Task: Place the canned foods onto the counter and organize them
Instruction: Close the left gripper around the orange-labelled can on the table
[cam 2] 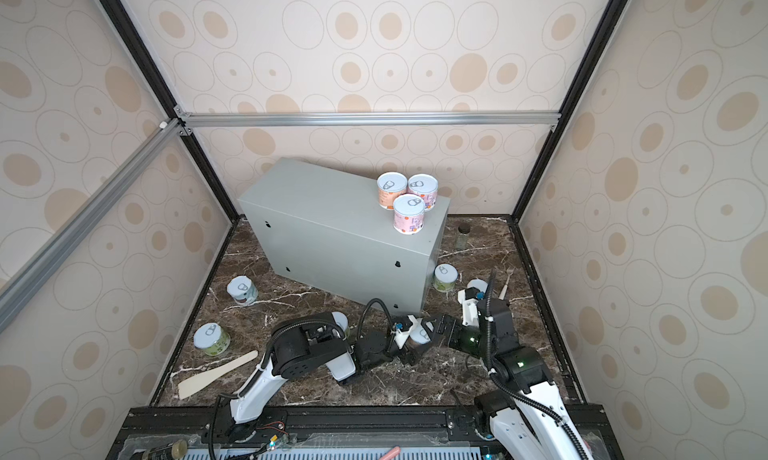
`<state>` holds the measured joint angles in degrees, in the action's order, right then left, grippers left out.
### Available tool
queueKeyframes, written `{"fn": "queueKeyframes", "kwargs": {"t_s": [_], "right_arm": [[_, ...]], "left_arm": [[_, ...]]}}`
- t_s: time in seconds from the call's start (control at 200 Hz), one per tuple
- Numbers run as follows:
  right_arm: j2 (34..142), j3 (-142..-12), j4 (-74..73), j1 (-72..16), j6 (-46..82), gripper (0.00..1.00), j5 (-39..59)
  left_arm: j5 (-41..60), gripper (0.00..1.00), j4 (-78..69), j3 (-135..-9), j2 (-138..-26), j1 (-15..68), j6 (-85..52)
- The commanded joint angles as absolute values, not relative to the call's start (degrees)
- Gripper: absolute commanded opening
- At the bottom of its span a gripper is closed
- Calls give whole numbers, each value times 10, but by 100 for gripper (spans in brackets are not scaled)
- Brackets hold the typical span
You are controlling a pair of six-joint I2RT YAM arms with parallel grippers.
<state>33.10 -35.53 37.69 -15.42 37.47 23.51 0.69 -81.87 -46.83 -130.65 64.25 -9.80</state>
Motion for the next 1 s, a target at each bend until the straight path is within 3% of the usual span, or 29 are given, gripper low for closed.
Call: {"fn": "queueKeyframes", "kwargs": {"t_s": [0.0,0.52,0.995], "right_arm": [[326,-374,395,-157,376,99,228],[305,-380,414,-157,370,99,223],[309,-421,444,-157,353,99,212]], "left_arm": [[-4,85,-822,-499,-1319,645,-88],[0,72,-813,-495,-1310,649,-91],[2,71,-769,-440,-1206,657,-115]]}}
